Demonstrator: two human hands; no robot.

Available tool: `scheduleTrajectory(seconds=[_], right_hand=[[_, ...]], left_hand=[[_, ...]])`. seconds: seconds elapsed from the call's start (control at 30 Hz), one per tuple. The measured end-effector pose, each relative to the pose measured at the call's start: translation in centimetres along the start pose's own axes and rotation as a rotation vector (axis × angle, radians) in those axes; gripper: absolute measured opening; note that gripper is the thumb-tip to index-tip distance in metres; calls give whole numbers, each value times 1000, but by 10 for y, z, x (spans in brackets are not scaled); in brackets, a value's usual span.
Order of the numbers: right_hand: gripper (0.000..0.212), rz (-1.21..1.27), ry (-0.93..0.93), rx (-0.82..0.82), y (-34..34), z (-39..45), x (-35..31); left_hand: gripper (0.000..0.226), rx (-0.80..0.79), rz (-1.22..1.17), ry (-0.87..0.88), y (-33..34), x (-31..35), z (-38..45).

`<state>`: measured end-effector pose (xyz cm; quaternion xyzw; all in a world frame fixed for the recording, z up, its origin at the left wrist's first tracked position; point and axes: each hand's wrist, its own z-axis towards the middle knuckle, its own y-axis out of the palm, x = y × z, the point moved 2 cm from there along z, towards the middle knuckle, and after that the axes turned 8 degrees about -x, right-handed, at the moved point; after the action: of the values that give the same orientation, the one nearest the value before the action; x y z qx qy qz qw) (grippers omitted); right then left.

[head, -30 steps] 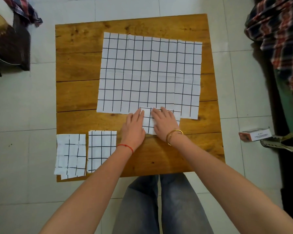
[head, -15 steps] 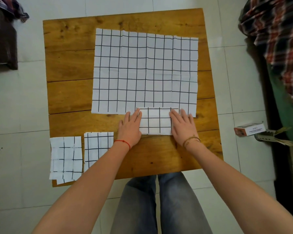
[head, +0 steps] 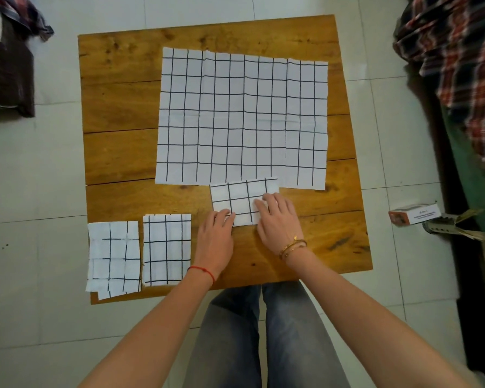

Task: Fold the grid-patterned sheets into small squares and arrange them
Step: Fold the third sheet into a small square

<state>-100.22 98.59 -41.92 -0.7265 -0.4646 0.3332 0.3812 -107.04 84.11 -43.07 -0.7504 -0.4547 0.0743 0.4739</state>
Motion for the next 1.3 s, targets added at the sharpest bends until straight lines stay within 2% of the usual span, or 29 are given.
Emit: scheduleTrajectory(seconds=[0.13,0.23,0.53,0.6,0.67,0.73,0.77,0.87,0.93,1.0,1.17,1.23,1.3], right_hand=[[53,7,-119,-88,15,1,-16],[54,-25,-135,-160,24,-4,-14],[45,-69,-54,-68,28,-32,44],[36,-80,-69,-17,24,-28,47],[28,-53,-54,61,12,-15,45],[28,9,-30,128,-4,4,40],[28,45,-23,151,-11,15,37],[29,141,-23,141,-28,51,27],[31,138,-42,69,-33,72,19],[31,87,-69,4,-31,85,13],[27,62,-56,-93,-20,87,7],[24,159,-21,-179,-17,82,11],[19,432,38,-243,-17,74,16]], left_hand=[[53,-23,-3,-12,6,0,-7],[56,-52,-16,-4,12,-1,-10],[57,-66,-103,27,15,-9,-11],[51,8,-143,15,12,-7,-12],[41,160,-206,-37,10,-6,-16],[29,277,-328,-168,8,-4,-20],[23,285,-426,-264,8,-4,-21],[15,120,-795,-584,16,-4,-16],[15,-28,-1054,-717,26,-1,-9],[14,-71,-1232,-767,33,5,-4],[15,15,-1411,-806,39,19,-1],[14,13,-1470,-827,39,21,-3],[12,-2,-1546,-843,41,21,-6]])
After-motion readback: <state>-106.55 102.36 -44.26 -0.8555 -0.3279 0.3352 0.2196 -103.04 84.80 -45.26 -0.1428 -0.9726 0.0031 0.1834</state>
